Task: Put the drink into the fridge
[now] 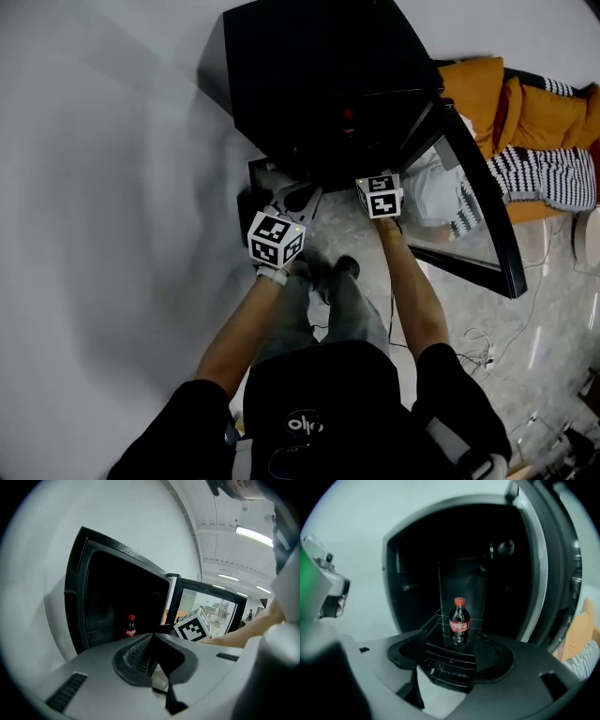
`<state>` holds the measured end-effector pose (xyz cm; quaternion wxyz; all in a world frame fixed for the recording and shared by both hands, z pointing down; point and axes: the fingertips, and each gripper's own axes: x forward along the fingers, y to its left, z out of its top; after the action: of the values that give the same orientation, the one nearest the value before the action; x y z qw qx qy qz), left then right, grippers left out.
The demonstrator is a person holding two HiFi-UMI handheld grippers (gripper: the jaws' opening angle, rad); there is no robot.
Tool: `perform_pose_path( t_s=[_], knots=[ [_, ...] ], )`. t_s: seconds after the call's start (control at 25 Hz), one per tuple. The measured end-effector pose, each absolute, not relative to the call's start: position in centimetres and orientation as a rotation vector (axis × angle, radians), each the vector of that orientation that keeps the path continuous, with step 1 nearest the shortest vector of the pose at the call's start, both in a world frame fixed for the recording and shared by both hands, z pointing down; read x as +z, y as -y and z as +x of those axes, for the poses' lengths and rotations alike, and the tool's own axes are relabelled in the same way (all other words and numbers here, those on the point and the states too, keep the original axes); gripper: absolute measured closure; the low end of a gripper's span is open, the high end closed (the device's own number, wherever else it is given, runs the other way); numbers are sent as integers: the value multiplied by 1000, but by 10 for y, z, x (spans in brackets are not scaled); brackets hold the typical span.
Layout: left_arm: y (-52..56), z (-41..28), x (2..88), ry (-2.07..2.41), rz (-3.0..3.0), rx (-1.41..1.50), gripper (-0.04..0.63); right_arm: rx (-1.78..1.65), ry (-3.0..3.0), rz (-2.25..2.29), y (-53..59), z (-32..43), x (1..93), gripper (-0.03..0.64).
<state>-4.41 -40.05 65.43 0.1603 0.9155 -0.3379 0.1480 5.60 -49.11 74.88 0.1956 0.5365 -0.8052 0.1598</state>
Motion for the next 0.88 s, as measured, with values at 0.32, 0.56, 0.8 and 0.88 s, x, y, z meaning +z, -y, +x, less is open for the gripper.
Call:
perform_pose_path(
  t_s=[0.32, 0.56, 0.8, 0.88],
  knots=[
    [352, -66, 628, 945, 2587, 370, 590, 445, 2317, 1523, 416, 40, 680, 508],
    [293, -106, 605, 990, 2548, 282, 591, 429, 2339, 1532, 343, 18, 633, 607],
    [232, -147, 561, 1035, 2578, 238, 589, 374, 2382, 1488, 263, -12, 580, 609],
    [213, -157, 541, 1055, 2588, 210, 590, 357, 2391, 1473, 234, -21, 561, 609]
  ],
)
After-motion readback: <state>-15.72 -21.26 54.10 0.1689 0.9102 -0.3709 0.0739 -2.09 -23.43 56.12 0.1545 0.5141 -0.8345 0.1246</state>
